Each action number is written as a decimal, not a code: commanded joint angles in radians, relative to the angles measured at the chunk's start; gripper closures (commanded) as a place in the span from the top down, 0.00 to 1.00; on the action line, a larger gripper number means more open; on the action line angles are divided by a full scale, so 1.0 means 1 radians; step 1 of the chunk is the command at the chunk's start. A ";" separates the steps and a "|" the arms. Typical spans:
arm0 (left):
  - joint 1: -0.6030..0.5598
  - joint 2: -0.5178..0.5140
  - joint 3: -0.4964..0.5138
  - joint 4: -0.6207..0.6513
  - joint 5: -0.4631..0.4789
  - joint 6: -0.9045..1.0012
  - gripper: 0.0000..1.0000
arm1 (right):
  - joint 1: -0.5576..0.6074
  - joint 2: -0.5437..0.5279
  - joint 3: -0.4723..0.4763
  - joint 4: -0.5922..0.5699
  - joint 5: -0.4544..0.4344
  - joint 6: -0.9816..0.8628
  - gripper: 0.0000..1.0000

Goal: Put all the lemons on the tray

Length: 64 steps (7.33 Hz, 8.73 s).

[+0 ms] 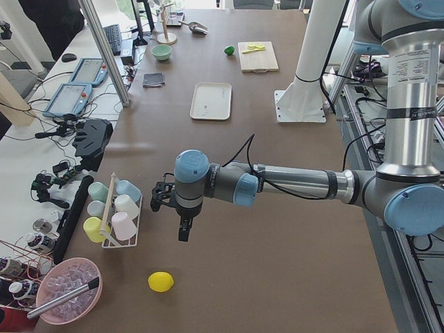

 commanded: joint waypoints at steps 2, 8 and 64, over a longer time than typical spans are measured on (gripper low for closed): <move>0.000 0.004 0.000 0.000 0.000 0.000 0.98 | 0.000 0.001 0.001 0.000 0.002 0.000 1.00; 0.003 0.001 -0.001 0.000 0.002 -0.002 0.98 | -0.002 0.007 0.001 0.002 0.003 0.002 1.00; 0.107 -0.394 0.926 -0.580 0.100 0.172 0.00 | -0.764 0.472 0.083 0.385 -0.161 1.071 0.00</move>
